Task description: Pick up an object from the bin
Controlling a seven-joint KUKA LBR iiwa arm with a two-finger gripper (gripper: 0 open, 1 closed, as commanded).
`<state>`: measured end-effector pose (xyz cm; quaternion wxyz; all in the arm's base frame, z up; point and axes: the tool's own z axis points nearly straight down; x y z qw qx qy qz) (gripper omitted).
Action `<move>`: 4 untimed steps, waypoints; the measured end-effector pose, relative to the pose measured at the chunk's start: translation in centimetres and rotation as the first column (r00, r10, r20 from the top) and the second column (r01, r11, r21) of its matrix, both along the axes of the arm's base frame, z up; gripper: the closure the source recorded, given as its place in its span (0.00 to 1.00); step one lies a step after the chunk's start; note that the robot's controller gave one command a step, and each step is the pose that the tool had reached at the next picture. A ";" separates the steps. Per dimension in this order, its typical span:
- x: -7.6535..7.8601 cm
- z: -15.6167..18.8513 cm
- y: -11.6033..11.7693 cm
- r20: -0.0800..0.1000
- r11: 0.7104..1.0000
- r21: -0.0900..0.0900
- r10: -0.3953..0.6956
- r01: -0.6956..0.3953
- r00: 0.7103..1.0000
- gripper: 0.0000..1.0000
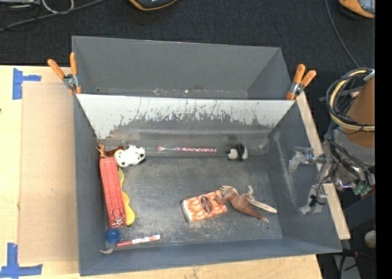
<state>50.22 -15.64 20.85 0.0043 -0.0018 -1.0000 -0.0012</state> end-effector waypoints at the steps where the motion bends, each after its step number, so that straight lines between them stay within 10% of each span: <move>1: 0.2 0.5 0.1 0.008 1.000 -0.002 0.005 -0.005 1.000 0.00; 2: -0.3 -3.1 0.8 0.014 1.000 -0.003 -0.003 0.003 1.000 0.00; 4: -1.4 4.7 2.5 0.027 0.995 -0.010 0.103 -0.103 0.994 0.00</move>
Offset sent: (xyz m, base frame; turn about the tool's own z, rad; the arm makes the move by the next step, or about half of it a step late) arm -0.0195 0.0355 -0.1385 0.0287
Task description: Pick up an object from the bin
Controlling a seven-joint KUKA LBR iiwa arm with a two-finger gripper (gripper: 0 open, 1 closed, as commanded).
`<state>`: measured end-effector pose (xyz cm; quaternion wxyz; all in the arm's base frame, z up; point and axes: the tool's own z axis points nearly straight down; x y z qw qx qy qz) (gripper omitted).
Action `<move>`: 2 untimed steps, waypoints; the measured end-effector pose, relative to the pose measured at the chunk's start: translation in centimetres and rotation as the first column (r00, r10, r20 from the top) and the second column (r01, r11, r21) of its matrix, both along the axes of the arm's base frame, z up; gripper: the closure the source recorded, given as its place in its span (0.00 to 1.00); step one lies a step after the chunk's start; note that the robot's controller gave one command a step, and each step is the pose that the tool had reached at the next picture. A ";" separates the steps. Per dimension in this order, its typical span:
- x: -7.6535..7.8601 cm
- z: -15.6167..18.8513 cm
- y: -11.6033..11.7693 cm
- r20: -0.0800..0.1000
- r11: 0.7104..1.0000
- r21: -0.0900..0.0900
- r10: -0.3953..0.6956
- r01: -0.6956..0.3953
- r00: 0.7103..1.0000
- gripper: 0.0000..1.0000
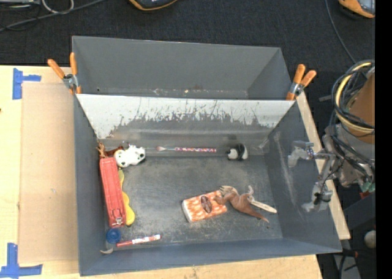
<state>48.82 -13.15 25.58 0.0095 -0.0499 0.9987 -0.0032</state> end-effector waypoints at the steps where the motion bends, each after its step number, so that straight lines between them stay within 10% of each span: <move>1: 3.3 -9.1 -1.0 -0.004 0.971 -0.003 0.239 -0.239 0.971 0.00; 2: 0.4 -13.0 1.3 -0.010 1.000 0.003 0.031 -0.031 0.999 0.00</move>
Offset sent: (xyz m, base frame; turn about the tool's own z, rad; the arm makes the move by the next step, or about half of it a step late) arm -0.0055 0.0214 -0.1389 0.0034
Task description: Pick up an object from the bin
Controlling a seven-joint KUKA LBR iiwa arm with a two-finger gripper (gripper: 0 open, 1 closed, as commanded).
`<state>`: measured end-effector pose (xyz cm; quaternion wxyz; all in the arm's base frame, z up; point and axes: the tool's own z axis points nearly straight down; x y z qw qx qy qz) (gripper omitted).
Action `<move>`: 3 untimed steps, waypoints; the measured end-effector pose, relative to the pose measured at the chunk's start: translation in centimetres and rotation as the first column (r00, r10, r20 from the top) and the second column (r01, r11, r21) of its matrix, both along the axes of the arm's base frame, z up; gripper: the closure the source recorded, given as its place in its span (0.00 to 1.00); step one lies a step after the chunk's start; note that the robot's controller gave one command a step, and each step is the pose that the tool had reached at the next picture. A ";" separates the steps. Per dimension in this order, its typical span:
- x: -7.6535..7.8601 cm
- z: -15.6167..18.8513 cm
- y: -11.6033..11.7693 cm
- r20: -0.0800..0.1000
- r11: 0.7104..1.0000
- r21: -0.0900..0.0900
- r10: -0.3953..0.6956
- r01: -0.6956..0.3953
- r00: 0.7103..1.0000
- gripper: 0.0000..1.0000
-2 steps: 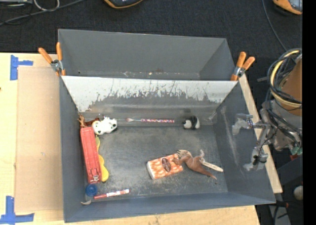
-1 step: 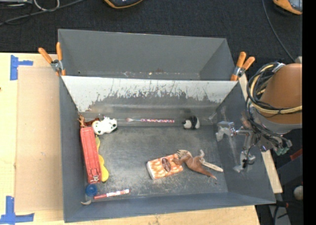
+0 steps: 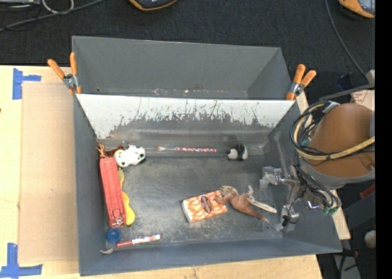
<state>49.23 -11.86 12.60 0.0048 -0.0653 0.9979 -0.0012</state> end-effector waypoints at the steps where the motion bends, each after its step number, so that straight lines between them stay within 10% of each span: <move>1: 0.1 -3.8 0.4 -0.001 0.986 -0.001 0.165 -0.165 0.986 0.00; 3: 1.3 -5.1 3.7 0.000 0.994 0.001 -0.107 0.107 0.994 0.00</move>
Offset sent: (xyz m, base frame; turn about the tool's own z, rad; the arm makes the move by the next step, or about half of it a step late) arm 0.0000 0.0423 -0.0560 0.1083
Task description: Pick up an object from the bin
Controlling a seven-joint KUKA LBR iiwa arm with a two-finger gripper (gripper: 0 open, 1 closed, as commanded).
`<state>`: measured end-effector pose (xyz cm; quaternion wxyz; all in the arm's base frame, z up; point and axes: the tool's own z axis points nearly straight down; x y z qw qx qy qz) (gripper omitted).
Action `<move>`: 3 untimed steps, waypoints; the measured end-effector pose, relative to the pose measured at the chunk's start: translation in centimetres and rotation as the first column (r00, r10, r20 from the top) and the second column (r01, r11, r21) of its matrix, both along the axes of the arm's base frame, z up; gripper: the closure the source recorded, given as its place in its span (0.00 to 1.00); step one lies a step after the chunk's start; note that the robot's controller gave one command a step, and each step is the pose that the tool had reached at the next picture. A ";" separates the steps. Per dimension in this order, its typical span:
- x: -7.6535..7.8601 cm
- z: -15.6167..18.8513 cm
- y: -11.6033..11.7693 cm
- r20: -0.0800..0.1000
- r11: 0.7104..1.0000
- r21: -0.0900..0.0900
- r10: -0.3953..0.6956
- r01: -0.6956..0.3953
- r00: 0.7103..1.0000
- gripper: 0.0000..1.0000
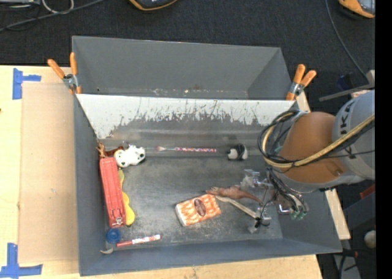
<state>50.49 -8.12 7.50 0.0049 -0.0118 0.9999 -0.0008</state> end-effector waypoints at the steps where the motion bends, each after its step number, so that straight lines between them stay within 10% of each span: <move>1: 1.7 5.3 -2.5 -0.002 0.969 -0.001 0.248 -0.248 0.969 0.00; 2: 1.4 1.3 3.9 -0.004 1.000 0.003 0.022 -0.022 1.000 0.00; 3: 1.3 -0.1 5.8 -0.003 0.998 0.002 0.059 -0.059 0.998 0.00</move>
Offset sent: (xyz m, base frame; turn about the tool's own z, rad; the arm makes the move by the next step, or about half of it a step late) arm 0.0123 0.0654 -0.0050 0.0089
